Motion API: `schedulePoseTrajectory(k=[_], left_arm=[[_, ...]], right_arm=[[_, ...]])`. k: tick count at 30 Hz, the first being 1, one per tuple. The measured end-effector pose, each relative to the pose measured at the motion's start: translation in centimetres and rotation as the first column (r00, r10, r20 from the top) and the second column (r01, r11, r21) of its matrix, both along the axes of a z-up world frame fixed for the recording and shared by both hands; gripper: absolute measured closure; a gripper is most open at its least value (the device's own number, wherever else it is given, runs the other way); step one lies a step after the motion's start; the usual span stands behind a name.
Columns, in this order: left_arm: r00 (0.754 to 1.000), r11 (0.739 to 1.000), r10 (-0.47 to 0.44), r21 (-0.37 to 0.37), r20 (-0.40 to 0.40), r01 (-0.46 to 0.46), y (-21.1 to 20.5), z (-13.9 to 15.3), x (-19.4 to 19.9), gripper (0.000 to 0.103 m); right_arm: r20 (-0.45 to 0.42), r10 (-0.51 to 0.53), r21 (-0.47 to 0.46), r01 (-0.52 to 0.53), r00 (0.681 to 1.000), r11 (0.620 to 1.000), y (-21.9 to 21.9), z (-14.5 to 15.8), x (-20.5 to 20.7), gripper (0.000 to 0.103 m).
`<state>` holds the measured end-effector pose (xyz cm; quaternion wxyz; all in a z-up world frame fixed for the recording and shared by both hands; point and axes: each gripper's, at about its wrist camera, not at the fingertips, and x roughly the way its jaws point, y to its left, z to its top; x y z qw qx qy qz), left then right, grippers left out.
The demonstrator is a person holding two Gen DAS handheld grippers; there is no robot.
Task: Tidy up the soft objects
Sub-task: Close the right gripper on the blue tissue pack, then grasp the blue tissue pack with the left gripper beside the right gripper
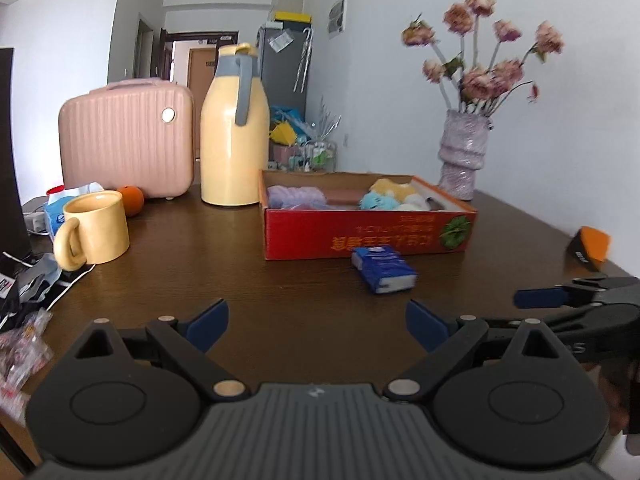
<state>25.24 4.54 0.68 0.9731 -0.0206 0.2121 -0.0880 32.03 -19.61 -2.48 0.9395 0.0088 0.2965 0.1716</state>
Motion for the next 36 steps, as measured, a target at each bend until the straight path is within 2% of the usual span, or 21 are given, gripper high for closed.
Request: schedulePoseTrajectory(k=[5, 9, 11, 12, 13, 16, 18, 21, 23, 24, 25, 26, 28, 30, 32, 36], left_arm=[[0.999, 1.000, 0.014, 0.009, -0.041, -0.014, 0.6, -1.0, 4.9, 0.006], [0.998, 1.000, 0.022, 0.003, -0.059, -0.022, 1.1, -1.7, 7.2, 0.006], [0.997, 1.000, 0.027, -0.004, -0.069, -0.027, 1.3, -2.0, 8.0, 0.006], [0.997, 1.000, 0.030, -0.006, -0.075, -0.030, 1.3, -2.1, 8.2, 0.006], [0.996, 0.999, 0.034, -0.007, -0.081, -0.034, 1.3, -2.3, 8.4, 0.006], [0.995, 0.999, 0.036, -0.007, -0.092, -0.037, 1.5, -2.7, 8.6, 0.006], [0.994, 0.999, 0.040, -0.010, -0.097, -0.041, 1.4, -2.8, 8.4, 0.006], [0.994, 0.998, 0.047, -0.035, -0.095, -0.050, 1.4, -2.8, 7.4, 0.006], [0.994, 0.997, 0.039, -0.058, -0.105, -0.045, 1.3, -2.9, 6.6, 0.006], [0.993, 0.997, 0.036, -0.067, -0.111, -0.044, 1.1, -3.0, 6.1, 0.006], [0.993, 0.996, 0.029, -0.076, -0.116, -0.038, 0.9, -3.2, 5.7, 0.006], [0.992, 0.996, 0.017, -0.087, -0.123, -0.027, 0.6, -3.3, 5.2, 0.009], [0.990, 0.993, -0.006, -0.116, -0.139, -0.010, -0.2, -3.6, 4.5, 0.017], [0.987, 0.989, -0.035, -0.148, -0.156, 0.012, -1.4, -4.1, 3.9, 0.023], [0.983, 0.983, -0.066, -0.182, -0.174, 0.034, -2.2, -4.5, 3.4, 0.027], [0.975, 0.968, -0.045, -0.249, -0.217, -0.011, -1.8, -4.7, 2.0, 0.030]], right_arm=[[-0.036, 0.002, -0.011, -0.002, 0.999, 1.000, 3.3, -1.7, 7.6, 0.020], [-0.056, -0.012, -0.039, 0.010, 0.998, 0.999, 5.1, -2.6, 12.4, 0.026], [-0.074, -0.007, -0.059, 0.002, 0.997, 0.998, 5.8, -3.3, 14.2, 0.036], [-0.086, -0.010, -0.083, 0.003, 0.996, 0.997, 6.2, -3.7, 14.7, 0.050], [-0.089, -0.007, -0.086, 0.000, 0.996, 0.996, 6.3, -4.0, 14.9, 0.050], [-0.074, 0.026, -0.057, -0.030, 0.997, 0.998, 6.1, -4.1, 13.8, 0.050], [-0.071, 0.074, -0.063, -0.079, 0.995, 0.995, 6.0, -3.9, 11.5, 0.050], [-0.052, 0.251, -0.101, -0.255, 0.966, 0.961, 5.8, -3.7, 6.0, 0.049], [-0.039, 0.344, -0.126, -0.346, 0.938, 0.930, 4.9, -3.6, 2.0, 0.039], [-0.038, 0.350, -0.144, -0.351, 0.936, 0.925, 4.3, -3.5, 0.3, 0.027], [-0.039, 0.319, -0.158, -0.321, 0.947, 0.934, 3.4, -3.5, -0.9, 0.019], [-0.046, 0.269, -0.161, -0.273, 0.962, 0.949, 2.4, -3.6, -1.7, 0.020], [-0.077, 0.117, -0.119, -0.125, 0.990, 0.985, 0.0, -3.4, -2.4, 0.025], [-0.084, 0.037, -0.022, -0.039, 0.996, 0.999, -2.2, -3.0, -2.9, 0.033], [-0.084, 0.023, 0.055, -0.019, 0.996, 0.998, -3.4, -2.5, -3.5, 0.035], [-0.037, 0.068, 0.147, -0.061, 0.997, 0.987, -3.5, -1.6, -3.7, 0.037]])
